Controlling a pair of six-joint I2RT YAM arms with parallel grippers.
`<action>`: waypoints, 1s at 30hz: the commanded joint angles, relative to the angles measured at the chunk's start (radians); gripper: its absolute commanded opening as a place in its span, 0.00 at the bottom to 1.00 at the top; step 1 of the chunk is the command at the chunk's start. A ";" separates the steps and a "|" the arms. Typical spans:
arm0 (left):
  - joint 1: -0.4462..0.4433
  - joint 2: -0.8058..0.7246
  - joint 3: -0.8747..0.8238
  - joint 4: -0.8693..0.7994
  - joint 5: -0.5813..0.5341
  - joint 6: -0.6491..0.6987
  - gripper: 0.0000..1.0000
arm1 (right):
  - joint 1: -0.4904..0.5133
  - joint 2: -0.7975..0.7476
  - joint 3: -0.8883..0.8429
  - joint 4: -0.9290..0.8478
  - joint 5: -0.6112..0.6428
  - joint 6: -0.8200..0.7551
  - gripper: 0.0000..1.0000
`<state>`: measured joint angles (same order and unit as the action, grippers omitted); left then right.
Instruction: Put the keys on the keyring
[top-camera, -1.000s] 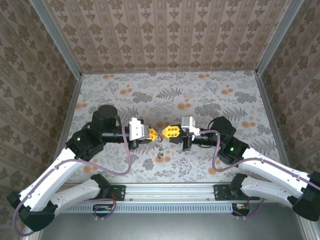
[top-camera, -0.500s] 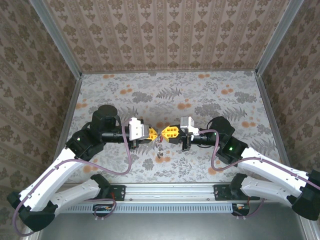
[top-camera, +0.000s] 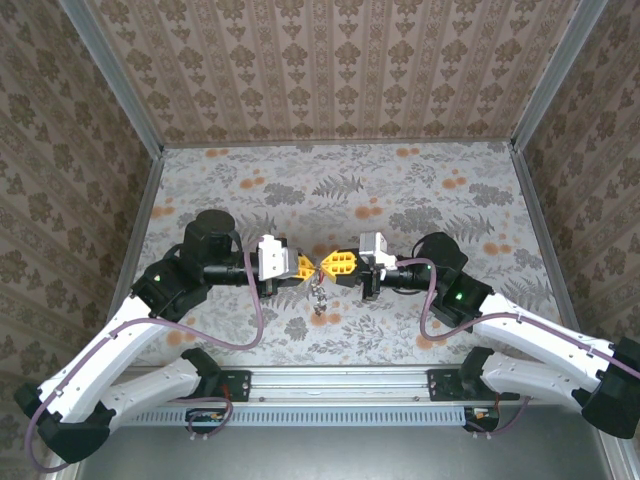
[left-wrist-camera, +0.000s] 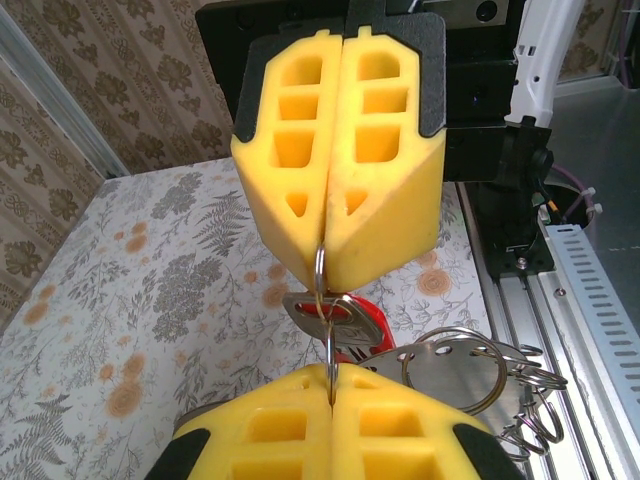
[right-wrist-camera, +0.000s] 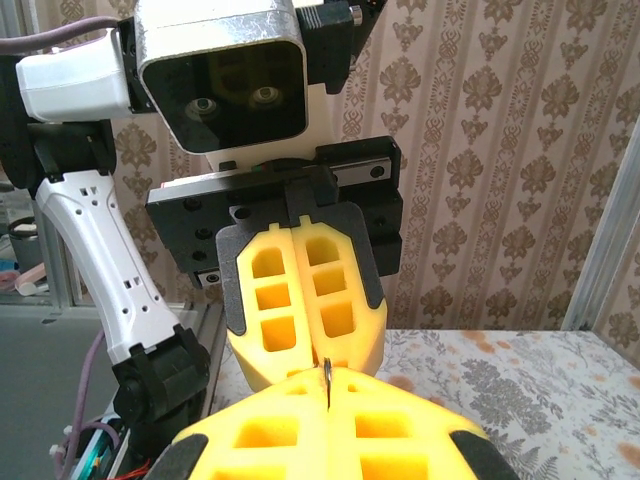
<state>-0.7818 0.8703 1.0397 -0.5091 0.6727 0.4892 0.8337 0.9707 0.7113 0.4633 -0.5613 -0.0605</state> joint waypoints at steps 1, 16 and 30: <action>0.002 -0.014 0.013 0.033 0.020 -0.014 0.00 | -0.005 0.009 0.005 -0.003 -0.020 0.011 0.00; 0.001 -0.031 0.008 0.044 0.018 -0.012 0.00 | -0.003 0.026 0.001 -0.032 -0.007 -0.003 0.00; -0.002 -0.036 0.008 0.046 0.014 -0.011 0.00 | 0.001 0.042 0.003 -0.041 -0.003 -0.012 0.00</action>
<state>-0.7818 0.8616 1.0389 -0.5320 0.6491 0.4892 0.8337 0.9905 0.7116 0.4648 -0.5613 -0.0574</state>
